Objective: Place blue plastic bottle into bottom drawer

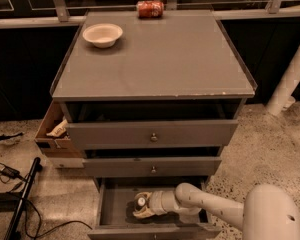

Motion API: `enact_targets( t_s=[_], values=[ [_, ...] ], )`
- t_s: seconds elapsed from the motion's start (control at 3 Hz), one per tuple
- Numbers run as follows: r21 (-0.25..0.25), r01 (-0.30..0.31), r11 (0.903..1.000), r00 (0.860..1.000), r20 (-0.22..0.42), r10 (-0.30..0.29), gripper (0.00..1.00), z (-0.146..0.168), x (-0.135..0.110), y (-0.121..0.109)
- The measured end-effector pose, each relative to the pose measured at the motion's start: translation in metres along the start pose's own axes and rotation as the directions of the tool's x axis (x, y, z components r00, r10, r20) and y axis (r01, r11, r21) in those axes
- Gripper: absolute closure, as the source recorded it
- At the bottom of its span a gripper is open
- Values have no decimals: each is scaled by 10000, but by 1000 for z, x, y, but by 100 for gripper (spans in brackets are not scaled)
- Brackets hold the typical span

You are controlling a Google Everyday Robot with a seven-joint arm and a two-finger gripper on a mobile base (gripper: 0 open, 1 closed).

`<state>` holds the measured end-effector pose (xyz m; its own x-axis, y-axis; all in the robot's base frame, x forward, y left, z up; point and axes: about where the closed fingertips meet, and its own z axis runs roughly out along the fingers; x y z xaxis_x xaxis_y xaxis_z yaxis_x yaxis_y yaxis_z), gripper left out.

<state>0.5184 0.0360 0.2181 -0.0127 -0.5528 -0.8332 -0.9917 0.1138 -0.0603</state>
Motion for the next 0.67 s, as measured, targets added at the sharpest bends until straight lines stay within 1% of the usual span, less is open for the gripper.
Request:
enact_targets(
  t_s=[0.33,0.67],
  values=[
    [-39,22,10000,10000,-22,-22,99,0,-3,1],
    [-39,22,10000,10000,-22,-22,77,0,-3,1]
  ],
)
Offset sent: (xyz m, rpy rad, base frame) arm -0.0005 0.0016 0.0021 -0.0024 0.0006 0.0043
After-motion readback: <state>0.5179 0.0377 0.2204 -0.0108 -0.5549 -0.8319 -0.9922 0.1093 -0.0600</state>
